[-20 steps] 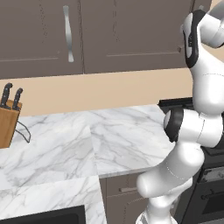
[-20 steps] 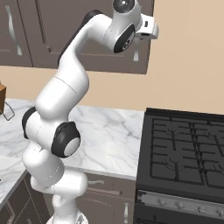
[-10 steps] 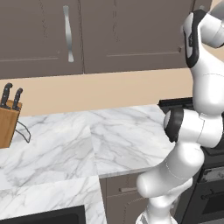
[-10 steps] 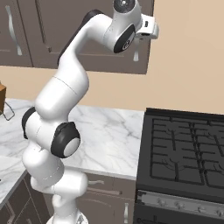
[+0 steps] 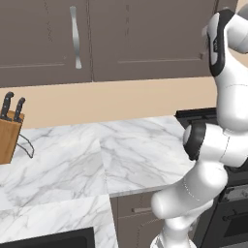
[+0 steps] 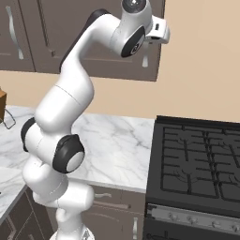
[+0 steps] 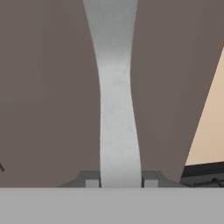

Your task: Open the cabinet, pick the kettle from the cabinet, and place it in the sink.

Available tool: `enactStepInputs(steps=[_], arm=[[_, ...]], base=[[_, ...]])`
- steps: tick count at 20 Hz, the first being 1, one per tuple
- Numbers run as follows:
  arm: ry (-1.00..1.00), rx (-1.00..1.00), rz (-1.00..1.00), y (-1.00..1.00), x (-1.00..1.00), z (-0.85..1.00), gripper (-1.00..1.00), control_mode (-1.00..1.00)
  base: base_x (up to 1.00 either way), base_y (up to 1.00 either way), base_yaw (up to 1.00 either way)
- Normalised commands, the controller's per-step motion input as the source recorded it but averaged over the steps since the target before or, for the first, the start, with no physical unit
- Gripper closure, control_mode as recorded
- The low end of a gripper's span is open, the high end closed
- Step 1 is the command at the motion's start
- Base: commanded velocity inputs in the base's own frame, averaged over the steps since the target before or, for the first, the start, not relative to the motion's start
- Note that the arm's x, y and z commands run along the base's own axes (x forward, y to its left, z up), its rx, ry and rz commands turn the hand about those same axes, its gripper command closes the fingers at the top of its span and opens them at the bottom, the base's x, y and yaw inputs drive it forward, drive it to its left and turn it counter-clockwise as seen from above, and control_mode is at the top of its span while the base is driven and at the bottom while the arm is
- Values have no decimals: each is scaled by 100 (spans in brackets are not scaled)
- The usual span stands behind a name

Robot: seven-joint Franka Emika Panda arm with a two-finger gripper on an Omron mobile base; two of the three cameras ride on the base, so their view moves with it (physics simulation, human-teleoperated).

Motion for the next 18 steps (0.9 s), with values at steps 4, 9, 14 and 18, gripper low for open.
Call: enactStepInputs(steps=[4, 9, 14, 18], arm=[[0, 3, 0, 27, -19, -9, 100, -100], [0, 0, 0, 29, -26, -8, 100, -100], [0, 0, 0, 26, -31, -5, 100, -100], [0, 0, 0, 25, -33, -4, 100, -100]], base=[[0, 0, 0], [0, 0, 0], [0, 0, 0], [0, 0, 0]])
